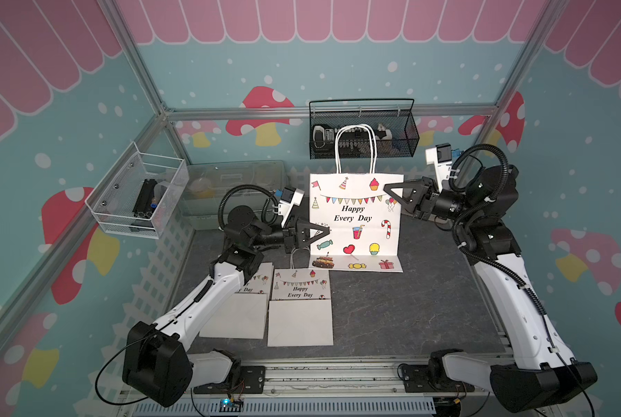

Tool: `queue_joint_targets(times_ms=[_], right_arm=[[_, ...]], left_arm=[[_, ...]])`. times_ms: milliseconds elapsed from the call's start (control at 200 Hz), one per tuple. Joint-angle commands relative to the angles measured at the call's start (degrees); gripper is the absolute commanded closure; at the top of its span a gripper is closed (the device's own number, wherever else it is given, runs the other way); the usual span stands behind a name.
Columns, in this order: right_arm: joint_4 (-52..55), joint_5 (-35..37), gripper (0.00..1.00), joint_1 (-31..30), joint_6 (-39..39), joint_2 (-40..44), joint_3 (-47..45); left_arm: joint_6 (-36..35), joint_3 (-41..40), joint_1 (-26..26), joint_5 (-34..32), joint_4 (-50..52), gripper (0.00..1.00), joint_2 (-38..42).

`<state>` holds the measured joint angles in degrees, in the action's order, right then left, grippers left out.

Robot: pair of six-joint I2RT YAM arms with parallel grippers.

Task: Put away the paper bag
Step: Press the paper bag.

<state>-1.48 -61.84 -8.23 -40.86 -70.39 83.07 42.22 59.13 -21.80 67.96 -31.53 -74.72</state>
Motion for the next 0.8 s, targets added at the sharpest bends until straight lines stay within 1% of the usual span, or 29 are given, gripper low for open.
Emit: queue_joint_targets(times_ms=[0, 85, 90, 105, 115, 145, 190, 250, 275, 325, 460, 555, 705, 765, 785, 795], right_arm=[[-1.7, -2.2, 0.85, 0.2, 0.4, 2.5, -3.2], [3.0, -3.2, 0.59, 0.2, 4.4, 4.5, -5.7], [3.3, -3.3, 0.56, 0.1, 4.4, 4.5, -5.9], [4.0, -3.4, 0.54, 0.2, 5.2, 4.8, -6.3], [4.4, -3.6, 0.49, 0.1, 5.4, 5.0, -6.7], [5.1, -3.8, 0.42, 0.1, 6.1, 5.6, -7.7], [5.3, -4.4, 0.36, 0.1, 6.4, 6.7, -9.5], [5.3, -5.1, 0.34, -0.1, 6.4, 7.6, -11.3], [5.4, -5.2, 0.36, -0.1, 6.4, 7.9, -11.9], [5.6, -5.5, 0.48, -0.3, 6.5, 8.5, -12.8], [7.8, -5.6, 0.75, -0.7, 7.9, 9.2, -13.9], [8.3, -5.2, 0.87, -0.7, 8.2, 9.4, -14.2], [7.9, -4.0, 0.99, -0.7, 7.7, 9.8, -14.3], [6.2, -3.9, 1.00, -0.7, 6.7, 9.9, -14.8], [5.5, -3.8, 1.00, -0.6, 6.2, 9.9, -15.0], [5.1, -3.8, 1.00, -0.6, 5.8, 9.9, -15.1]], left_arm=[[2.1, 1.1, -0.1, -1.0, -2.8, 1.00, 0.4], [6.2, 0.6, -0.1, -1.5, -8.6, 1.00, 0.2], [6.5, 0.6, -0.1, -1.5, -8.9, 1.00, 0.1], [7.2, 0.6, -0.1, -1.6, -9.9, 1.00, 0.2], [7.6, 0.6, -0.1, -1.6, -10.3, 1.00, 0.1], [8.8, 0.6, -0.1, -1.8, -11.9, 1.00, 0.0], [10.6, 0.5, -0.1, -1.9, -14.1, 1.00, -0.2], [12.3, 0.5, -0.1, -1.9, -16.2, 1.00, -0.5], [12.7, 0.4, -0.1, -2.0, -16.6, 1.00, -0.5], [12.8, 0.4, -0.1, -1.9, -16.6, 1.00, -0.7], [12.4, 0.5, -0.1, -1.5, -15.9, 1.00, -1.1], [11.5, 0.5, -0.1, -0.8, -14.4, 1.00, -1.3], [7.2, 1.0, -0.1, -0.1, -7.6, 0.99, -1.3], [5.4, 1.3, -0.1, 0.1, -5.1, 0.94, -1.2], [5.0, 1.4, -0.1, 0.3, -4.5, 0.91, -1.3], [4.9, 1.4, -0.1, 0.3, -4.1, 0.88, -1.4]])
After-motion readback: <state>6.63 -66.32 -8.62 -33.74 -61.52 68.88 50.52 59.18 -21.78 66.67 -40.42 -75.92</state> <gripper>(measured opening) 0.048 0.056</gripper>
